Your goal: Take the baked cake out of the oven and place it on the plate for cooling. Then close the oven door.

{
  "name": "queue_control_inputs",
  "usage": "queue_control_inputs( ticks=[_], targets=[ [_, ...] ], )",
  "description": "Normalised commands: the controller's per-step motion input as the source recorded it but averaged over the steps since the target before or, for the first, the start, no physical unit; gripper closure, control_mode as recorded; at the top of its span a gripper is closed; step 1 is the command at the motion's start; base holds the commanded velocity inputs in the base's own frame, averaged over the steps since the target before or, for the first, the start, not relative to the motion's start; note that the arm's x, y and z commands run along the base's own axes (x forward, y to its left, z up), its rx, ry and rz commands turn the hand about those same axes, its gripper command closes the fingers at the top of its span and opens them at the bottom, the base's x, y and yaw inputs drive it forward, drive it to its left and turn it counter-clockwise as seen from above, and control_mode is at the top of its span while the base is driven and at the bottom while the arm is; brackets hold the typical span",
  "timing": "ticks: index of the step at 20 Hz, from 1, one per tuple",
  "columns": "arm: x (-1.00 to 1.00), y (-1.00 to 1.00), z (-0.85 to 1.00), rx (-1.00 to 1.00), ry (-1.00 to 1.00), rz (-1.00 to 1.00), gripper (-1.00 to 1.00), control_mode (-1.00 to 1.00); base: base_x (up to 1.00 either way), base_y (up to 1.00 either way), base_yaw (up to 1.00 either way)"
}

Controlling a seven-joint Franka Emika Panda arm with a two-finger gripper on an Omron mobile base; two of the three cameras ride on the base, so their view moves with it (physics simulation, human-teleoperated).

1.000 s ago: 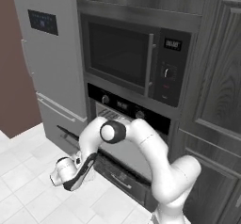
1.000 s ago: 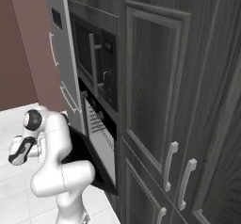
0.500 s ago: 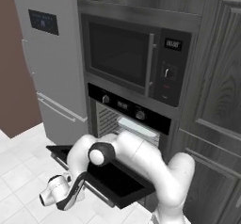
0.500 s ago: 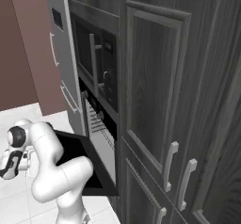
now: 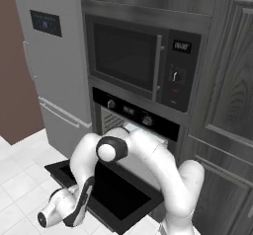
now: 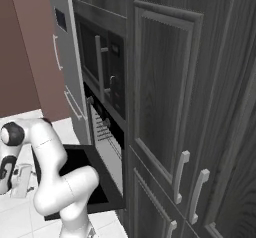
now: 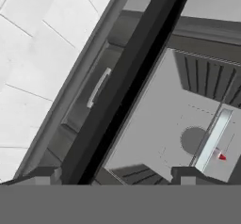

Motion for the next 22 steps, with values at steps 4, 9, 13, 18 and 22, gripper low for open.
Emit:
queue_control_inputs(
  ticks=[4, 9, 13, 18, 22],
  targets=[
    [-0.48, 0.0, 0.49, 0.41, 0.37, 0.18, -1.0, -1.0, 0.0, 0.0, 0.0],
    [-0.25, -0.03, 0.7, 0.28, 0.12, 0.06, -1.0, -1.0, 0.0, 0.0, 0.0],
    [-0.04, -0.18, 0.62, 0.07, 0.0, 0.0, -1.0, -1.0, 0.0, 0.0, 0.0],
    [0.0, -0.12, 0.4, -0.01, -0.06, -0.03, -1.0, -1.0, 0.0, 0.0, 0.0],
    [0.11, -0.17, 0.2, -0.09, -0.18, -0.09, -1.0, -1.0, 0.0, 0.0, 0.0]
  ],
)
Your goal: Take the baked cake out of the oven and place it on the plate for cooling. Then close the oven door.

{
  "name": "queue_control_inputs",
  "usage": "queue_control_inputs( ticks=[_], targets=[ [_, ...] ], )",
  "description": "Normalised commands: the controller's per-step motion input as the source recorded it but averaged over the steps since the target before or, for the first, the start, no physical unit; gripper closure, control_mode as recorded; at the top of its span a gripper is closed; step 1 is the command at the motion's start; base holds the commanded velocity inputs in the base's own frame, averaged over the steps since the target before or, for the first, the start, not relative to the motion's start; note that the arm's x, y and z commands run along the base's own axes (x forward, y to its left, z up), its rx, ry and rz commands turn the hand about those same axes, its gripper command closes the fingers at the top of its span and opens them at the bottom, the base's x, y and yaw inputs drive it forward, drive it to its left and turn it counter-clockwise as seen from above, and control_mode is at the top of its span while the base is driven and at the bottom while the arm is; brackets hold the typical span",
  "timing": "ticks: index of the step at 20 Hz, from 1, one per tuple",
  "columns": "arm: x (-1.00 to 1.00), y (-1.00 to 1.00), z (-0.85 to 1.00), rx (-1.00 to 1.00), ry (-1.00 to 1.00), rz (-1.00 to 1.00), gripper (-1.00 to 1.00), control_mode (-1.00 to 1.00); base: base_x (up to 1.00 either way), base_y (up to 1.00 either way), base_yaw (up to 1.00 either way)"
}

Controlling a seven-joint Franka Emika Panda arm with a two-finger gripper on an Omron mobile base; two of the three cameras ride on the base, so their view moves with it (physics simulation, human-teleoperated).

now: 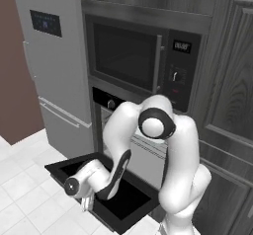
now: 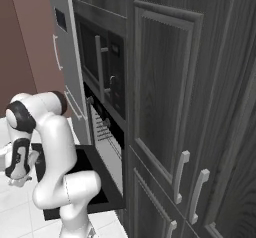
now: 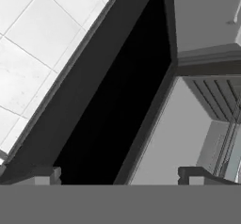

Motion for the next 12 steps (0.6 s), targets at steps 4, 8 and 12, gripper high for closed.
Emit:
queue_control_inputs(
  ticks=[4, 8, 12],
  targets=[
    [0.25, -0.29, 0.16, -0.12, -0.21, -0.14, -1.0, -1.0, 0.0, 0.0, 0.0],
    [0.33, -0.36, 0.09, -0.09, -0.17, -0.16, -1.0, -1.0, 0.0, 0.0, 0.0],
    [0.57, -0.42, 0.01, -0.04, -0.04, -0.17, -1.0, -1.0, 0.0, 0.0, 0.0]
  ],
)
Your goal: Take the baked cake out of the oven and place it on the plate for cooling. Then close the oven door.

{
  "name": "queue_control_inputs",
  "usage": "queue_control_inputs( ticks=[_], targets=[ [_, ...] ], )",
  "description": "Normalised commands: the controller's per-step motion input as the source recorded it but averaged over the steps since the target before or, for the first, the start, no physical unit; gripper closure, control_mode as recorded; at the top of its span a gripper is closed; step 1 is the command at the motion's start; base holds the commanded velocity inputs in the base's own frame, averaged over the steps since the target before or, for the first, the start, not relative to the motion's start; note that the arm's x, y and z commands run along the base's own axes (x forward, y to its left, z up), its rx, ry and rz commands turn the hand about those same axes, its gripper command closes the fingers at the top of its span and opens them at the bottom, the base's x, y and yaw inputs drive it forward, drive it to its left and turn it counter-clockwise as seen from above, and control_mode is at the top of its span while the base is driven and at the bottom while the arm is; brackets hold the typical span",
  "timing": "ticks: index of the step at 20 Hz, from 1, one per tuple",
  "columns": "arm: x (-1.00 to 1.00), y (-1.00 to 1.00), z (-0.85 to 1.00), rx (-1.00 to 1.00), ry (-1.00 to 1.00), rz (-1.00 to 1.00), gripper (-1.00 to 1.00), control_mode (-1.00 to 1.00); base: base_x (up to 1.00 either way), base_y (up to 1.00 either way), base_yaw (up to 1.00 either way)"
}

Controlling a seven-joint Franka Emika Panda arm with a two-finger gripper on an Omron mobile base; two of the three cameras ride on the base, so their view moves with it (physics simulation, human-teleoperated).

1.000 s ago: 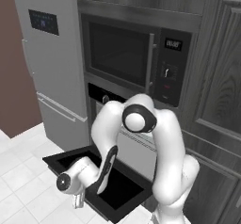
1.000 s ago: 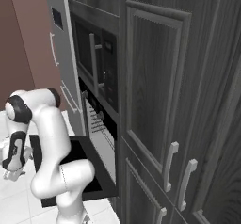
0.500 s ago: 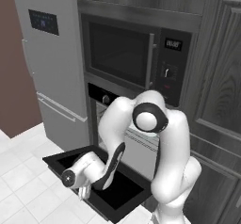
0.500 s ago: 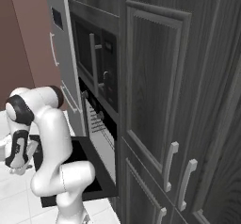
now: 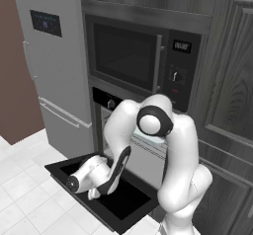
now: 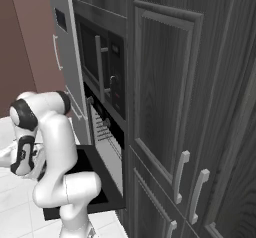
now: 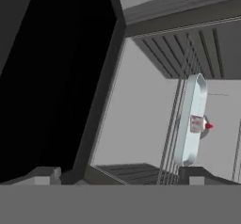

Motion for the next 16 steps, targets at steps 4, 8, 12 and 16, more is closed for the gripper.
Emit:
queue_control_inputs(
  ticks=[4, 8, 12, 16],
  targets=[
    [0.65, -0.49, 0.0, -0.02, -0.02, -0.17, -1.0, -1.0, 0.0, 0.0, 0.0],
    [0.65, -0.54, -0.02, -0.05, -0.06, -0.14, -1.0, -1.0, 0.0, 0.0, 0.0],
    [0.62, -0.49, -0.11, -0.1, -0.1, -0.11, -1.0, -1.0, 0.0, 0.0, 0.0],
    [0.55, -0.5, -0.17, -0.12, -0.13, -0.09, -1.0, -1.0, 0.0, 0.0, 0.0]
  ],
)
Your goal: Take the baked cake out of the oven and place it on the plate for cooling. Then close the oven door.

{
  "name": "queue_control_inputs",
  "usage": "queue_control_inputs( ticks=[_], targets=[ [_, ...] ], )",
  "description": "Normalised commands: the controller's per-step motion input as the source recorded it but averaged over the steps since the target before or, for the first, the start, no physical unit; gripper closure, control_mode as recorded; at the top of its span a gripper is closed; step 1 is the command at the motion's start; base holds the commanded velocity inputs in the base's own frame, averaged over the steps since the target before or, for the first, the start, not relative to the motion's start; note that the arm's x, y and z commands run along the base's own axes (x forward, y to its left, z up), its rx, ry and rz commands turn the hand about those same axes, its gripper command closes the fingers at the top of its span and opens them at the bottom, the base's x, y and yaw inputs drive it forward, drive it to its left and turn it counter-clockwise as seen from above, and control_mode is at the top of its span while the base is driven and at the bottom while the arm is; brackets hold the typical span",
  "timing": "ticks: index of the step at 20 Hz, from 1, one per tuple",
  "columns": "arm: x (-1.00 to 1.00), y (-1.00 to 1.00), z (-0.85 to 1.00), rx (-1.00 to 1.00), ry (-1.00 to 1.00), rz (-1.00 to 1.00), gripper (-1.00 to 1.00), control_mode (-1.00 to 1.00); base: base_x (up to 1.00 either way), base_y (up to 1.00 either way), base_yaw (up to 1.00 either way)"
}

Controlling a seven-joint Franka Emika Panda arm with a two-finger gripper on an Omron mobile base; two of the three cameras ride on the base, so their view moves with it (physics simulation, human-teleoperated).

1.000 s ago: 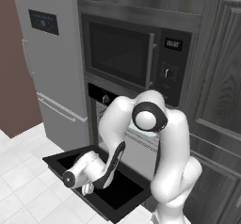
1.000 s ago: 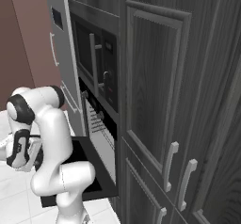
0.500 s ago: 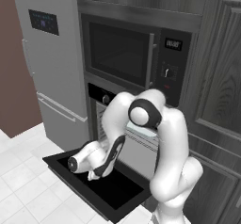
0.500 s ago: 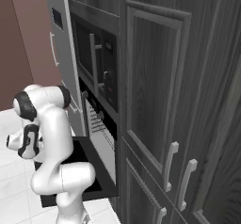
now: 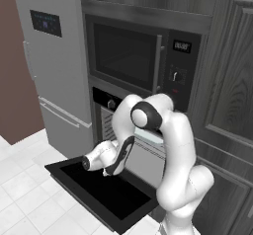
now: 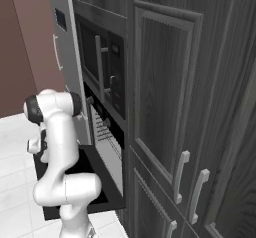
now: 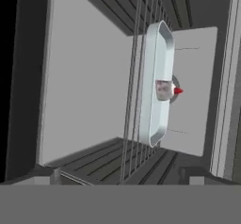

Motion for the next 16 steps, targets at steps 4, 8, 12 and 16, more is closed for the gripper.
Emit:
queue_control_inputs(
  ticks=[4, 8, 12, 16],
  targets=[
    [0.39, -0.52, -0.18, -0.12, -0.15, -0.09, -1.0, -1.0, 0.0, 0.0, 0.0],
    [0.35, -0.45, -0.14, -0.1, -0.09, -0.08, -1.0, -1.0, 0.0, 0.0, 0.0],
    [0.52, -0.43, -0.17, -0.05, 0.0, -0.07, -1.0, -1.0, 0.0, 0.0, 0.0],
    [0.56, -0.34, -0.15, -0.03, 0.0, -0.06, -1.0, -1.0, 0.0, 0.0, 0.0]
  ],
)
